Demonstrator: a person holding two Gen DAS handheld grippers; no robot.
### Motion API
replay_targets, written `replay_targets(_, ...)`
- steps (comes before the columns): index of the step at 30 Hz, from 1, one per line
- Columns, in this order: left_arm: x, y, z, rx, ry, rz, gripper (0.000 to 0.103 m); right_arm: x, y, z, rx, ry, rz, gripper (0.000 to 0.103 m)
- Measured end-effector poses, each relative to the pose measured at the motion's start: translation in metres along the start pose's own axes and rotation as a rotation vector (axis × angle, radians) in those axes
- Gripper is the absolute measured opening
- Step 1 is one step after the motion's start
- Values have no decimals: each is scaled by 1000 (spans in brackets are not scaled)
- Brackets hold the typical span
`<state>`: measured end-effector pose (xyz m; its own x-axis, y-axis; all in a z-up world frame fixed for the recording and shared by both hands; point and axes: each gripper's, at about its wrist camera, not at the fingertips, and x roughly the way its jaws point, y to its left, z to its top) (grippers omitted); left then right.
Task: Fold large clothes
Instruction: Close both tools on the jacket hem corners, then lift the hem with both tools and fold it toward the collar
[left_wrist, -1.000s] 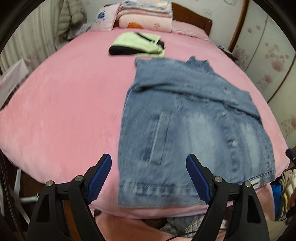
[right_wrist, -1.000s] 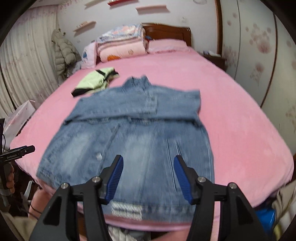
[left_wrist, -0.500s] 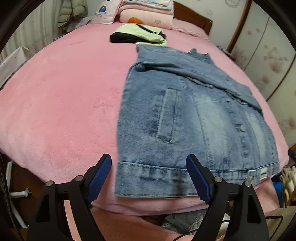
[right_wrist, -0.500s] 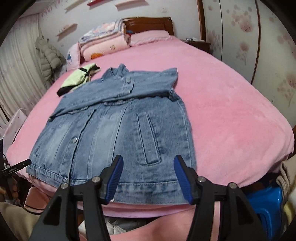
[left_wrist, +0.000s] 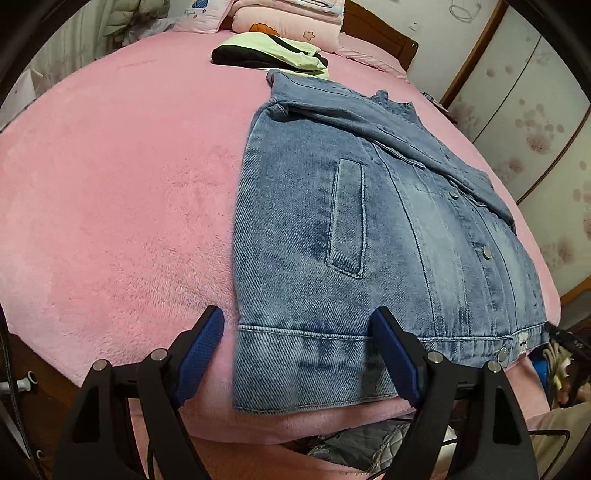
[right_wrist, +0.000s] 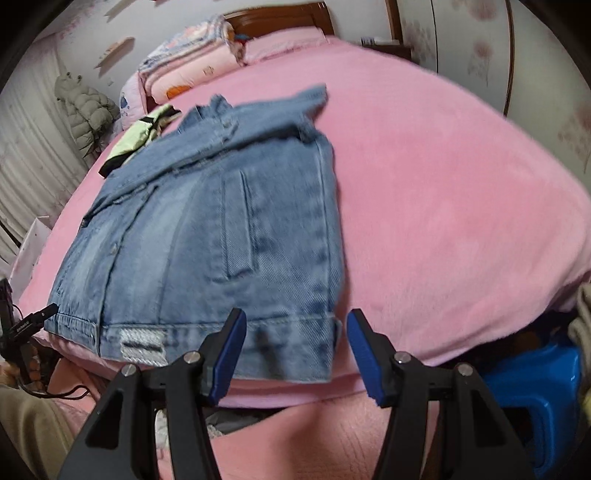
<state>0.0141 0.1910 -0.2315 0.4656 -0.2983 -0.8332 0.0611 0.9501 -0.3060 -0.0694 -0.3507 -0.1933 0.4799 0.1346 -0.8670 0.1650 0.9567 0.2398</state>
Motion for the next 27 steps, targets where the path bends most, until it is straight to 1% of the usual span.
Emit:
replay_targets(3, 1, 5, -2, -26, -10, -37, 81, 11, -8, -4, 29, 29, 65, 53)
replay_targets(5, 1, 7, -3, -43, -12, -59, 80, 15, -11, -4, 45, 37, 108, 48)
replay_targets(8, 0, 6, -6, -54, 3, -96, 62, 15, -12, -4, 50, 38, 130, 46)
replay_targets(11, -4, 8, -9, -56, 8, -104, 56, 10, -13, -5, 40, 31, 155, 45)
replay_targets(14, -3, 11, -11, -83, 17, -119, 56, 12, -17, -5, 43, 42, 172, 42)
replay_targets(17, 1, 10, -12, -80, 21, -104, 58, 20, -20, -5, 57, 66, 182, 42)
replay_targets(19, 4, 8, -11, -96, 24, -99, 59, 25, -21, -5, 66, 83, 184, 42)
replay_targets(20, 4, 7, -11, -100, 25, -94, 54, 26, -21, -5, 67, 86, 184, 42)
replay_targets(21, 3, 3, -10, -95, 29, -101, 23, 26, -20, -4, 61, 86, 180, 41)
replay_targets(22, 1, -2, -9, -84, 36, -84, 12, 24, -18, -4, 58, 90, 177, 36)
replay_targets(23, 0, -7, -7, -77, 41, -62, 12, 21, -16, -4, 52, 88, 177, 29)
replay_targets(25, -11, -20, 0, -54, 41, -27, 11, 5, -7, -1, 10, 67, 180, 22)
replay_targets(26, -18, -26, 5, -47, 33, -25, 11, -4, -1, 1, -20, 45, 179, 18)
replay_targets(27, -24, -28, 8, -51, 27, -30, 11, -15, 5, 4, -49, 16, 186, 16)
